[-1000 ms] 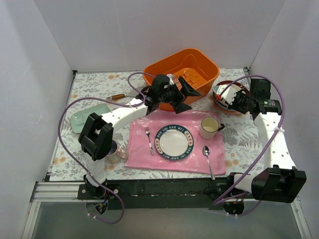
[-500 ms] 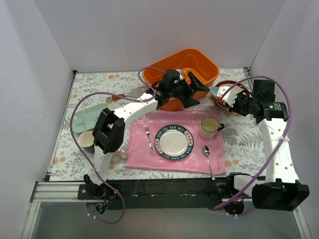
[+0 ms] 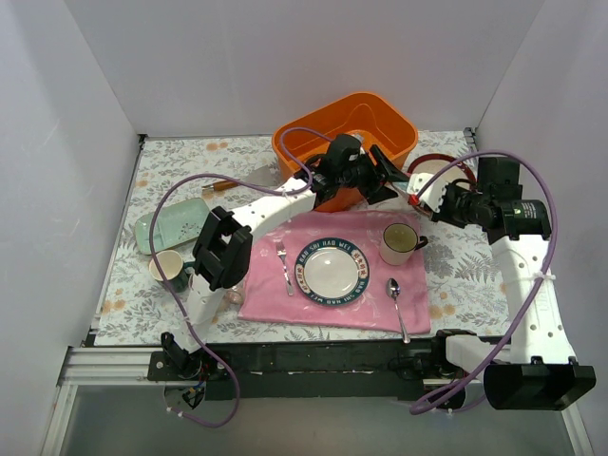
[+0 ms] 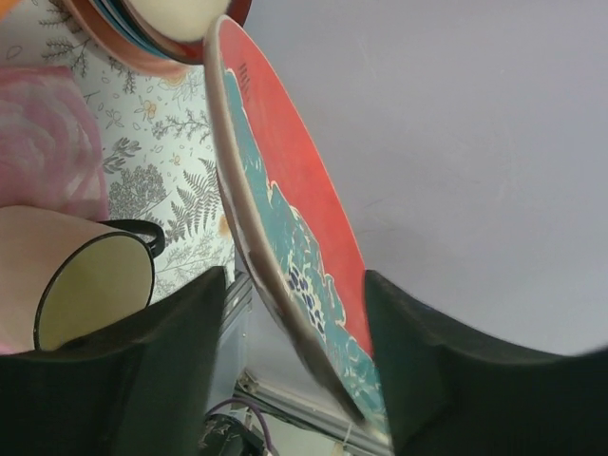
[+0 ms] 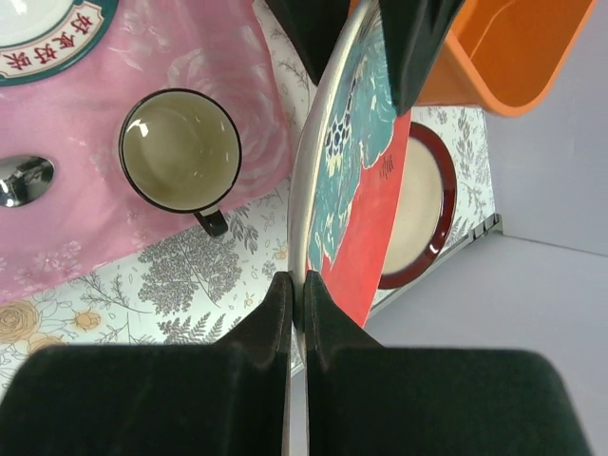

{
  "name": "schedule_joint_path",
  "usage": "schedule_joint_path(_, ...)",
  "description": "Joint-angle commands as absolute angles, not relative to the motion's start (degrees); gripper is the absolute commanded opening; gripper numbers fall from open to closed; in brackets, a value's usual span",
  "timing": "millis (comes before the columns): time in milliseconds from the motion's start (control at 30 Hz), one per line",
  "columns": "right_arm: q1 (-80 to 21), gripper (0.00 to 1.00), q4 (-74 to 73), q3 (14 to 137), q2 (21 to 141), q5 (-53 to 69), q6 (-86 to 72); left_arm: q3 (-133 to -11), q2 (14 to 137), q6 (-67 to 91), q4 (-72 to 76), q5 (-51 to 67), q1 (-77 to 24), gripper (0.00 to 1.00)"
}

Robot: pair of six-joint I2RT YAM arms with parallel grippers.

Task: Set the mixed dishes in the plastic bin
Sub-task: Pick up the plate at the center of the board.

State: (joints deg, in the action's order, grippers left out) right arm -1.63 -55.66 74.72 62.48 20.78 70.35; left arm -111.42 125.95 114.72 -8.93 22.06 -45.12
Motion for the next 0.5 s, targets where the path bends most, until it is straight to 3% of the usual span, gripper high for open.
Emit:
schedule_joint_path(0, -2.81, 0.01, -48.07, 79.72, 58.98, 23.12, 73.12, -114.61, 125.86, 141.42, -9.58, 22.59, -45.88, 0.49)
schedule_joint_path(100, -3.25, 0.01, -49.39, 79.54, 58.36, 23.82, 74.0, -114.52, 125.07, 140.63, -8.88, 22.76, -45.88, 0.21)
schedule_joint_path(200, -3.43, 0.01, -51.14, 79.89, 57.75, 24.52, 74.97, -114.43, 123.76, 139.57, -7.65, 23.03, -45.88, 0.01)
schedule_joint_path(467, -3.52, 0.01, -51.24, 82.7, 56.78, 26.01, 69.97, -110.58, 117.69, 133.69, -2.03, 24.08, -45.53, 0.0)
